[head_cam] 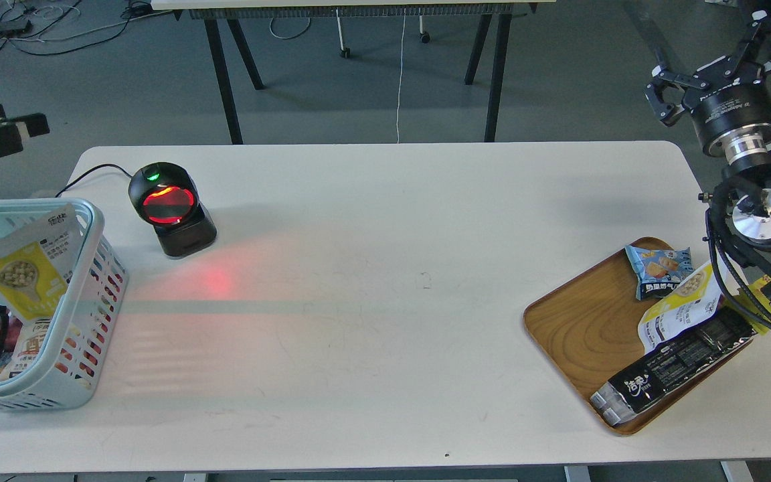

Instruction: Scan snack and place in basket

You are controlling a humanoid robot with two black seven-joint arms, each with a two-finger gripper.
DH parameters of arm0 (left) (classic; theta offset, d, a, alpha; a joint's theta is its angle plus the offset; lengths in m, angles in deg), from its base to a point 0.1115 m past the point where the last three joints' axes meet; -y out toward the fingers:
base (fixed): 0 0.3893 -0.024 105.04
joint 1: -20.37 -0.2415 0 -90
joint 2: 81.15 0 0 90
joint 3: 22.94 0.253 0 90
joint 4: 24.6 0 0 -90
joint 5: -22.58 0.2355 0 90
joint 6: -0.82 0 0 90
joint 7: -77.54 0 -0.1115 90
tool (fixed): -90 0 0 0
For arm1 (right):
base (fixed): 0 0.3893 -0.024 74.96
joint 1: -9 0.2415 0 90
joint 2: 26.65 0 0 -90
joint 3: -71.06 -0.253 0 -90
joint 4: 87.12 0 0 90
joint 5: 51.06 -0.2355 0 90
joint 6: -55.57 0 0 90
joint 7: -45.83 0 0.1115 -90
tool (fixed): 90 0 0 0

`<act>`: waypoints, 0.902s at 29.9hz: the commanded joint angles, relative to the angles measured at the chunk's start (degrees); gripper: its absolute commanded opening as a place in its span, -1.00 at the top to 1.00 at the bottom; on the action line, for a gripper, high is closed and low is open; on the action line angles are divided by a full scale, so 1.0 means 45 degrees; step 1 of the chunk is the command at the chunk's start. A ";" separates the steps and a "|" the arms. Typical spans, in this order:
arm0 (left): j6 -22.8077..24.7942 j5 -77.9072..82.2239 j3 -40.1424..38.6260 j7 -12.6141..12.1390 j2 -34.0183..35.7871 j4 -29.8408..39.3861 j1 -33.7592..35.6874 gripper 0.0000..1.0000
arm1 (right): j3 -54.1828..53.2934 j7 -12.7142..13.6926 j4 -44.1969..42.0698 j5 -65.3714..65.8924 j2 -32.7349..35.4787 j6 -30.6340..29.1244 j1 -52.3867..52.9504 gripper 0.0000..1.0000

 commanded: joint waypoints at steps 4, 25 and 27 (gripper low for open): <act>0.1885 -0.4516 -0.1026 0.0007 -0.2566 -0.3095 0.0454 -0.99 | -0.0071 0.0000 -0.1256 0.0000 -0.0218 0.0220 0.0827 -0.99; 0.3051 -2.0104 -0.3450 -0.2133 -1.1398 -1.1479 0.1784 -1.00 | -0.2493 0.2335 -0.3520 0.0000 -0.2170 -0.1106 0.1063 -0.99; 0.3051 -2.0868 -0.3684 -0.2114 -1.1614 -1.1499 0.1745 -1.00 | -0.2493 0.2335 -0.4029 0.0000 -0.2521 -0.1283 0.1083 -0.99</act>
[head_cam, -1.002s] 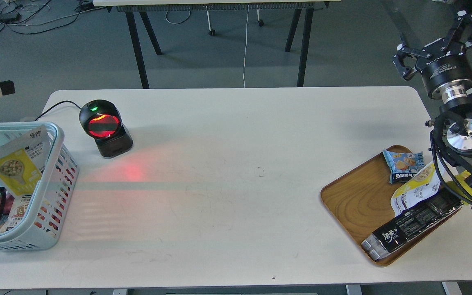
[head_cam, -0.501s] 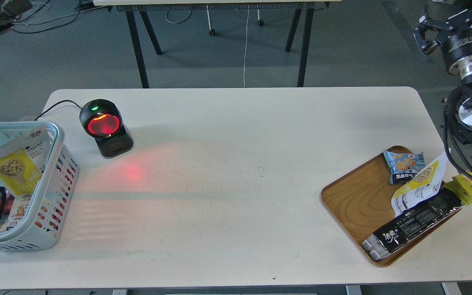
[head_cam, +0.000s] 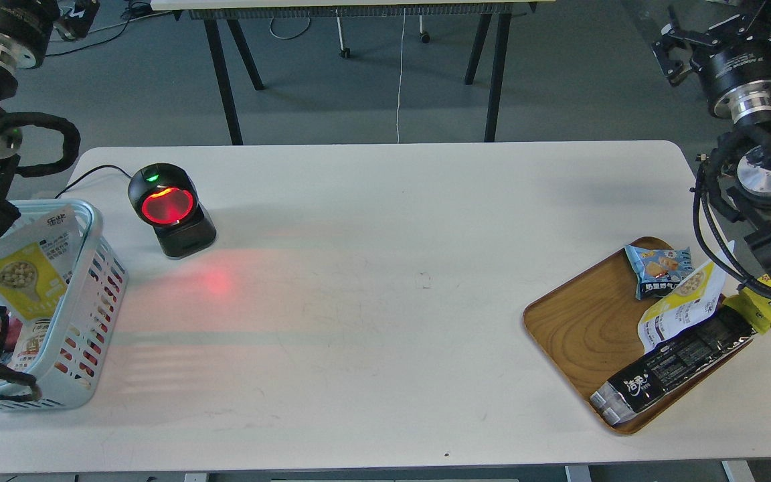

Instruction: Scan snack and place in basket

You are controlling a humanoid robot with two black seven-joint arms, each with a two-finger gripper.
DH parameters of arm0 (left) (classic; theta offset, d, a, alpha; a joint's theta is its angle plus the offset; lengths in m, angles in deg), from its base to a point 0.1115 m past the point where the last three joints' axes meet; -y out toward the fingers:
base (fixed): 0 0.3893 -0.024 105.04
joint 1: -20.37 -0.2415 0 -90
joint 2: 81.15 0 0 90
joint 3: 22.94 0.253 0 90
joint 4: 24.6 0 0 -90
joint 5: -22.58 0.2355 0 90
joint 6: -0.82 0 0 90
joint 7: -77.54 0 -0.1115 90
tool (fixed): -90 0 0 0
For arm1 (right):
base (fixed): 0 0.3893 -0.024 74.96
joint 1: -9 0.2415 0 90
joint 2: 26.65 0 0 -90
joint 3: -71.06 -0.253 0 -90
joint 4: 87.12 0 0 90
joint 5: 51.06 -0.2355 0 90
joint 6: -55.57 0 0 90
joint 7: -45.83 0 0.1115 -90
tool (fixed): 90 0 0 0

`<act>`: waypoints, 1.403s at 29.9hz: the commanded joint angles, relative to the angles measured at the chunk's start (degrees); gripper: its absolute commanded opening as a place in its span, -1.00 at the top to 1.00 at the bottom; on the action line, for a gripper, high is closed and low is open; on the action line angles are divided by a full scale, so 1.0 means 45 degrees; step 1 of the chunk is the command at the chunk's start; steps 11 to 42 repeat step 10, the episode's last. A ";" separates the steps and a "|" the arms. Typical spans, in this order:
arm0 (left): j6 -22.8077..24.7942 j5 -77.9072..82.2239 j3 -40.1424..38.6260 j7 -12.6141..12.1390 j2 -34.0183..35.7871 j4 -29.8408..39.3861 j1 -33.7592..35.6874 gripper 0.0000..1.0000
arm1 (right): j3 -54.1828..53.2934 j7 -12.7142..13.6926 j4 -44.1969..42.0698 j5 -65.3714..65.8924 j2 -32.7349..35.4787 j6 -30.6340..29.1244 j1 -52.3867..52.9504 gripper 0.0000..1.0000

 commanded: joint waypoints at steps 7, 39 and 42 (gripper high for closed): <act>0.0003 -0.1759 -0.1166 -0.0116 -0.1312 -0.0078 -0.0819 -1.00 | 0.0091 -0.0005 -0.0873 0.0022 -0.0589 -0.0738 0.0014 -0.99; 0.0003 -0.1759 -0.1186 -0.0077 -0.1431 -0.0058 -0.0820 -1.00 | 0.0052 -0.0044 -0.0912 0.0022 -0.0511 -0.0738 0.0072 -0.99; 0.0003 -0.1759 -0.1186 -0.0077 -0.1431 -0.0058 -0.0820 -1.00 | 0.0052 -0.0044 -0.0912 0.0022 -0.0511 -0.0738 0.0072 -0.99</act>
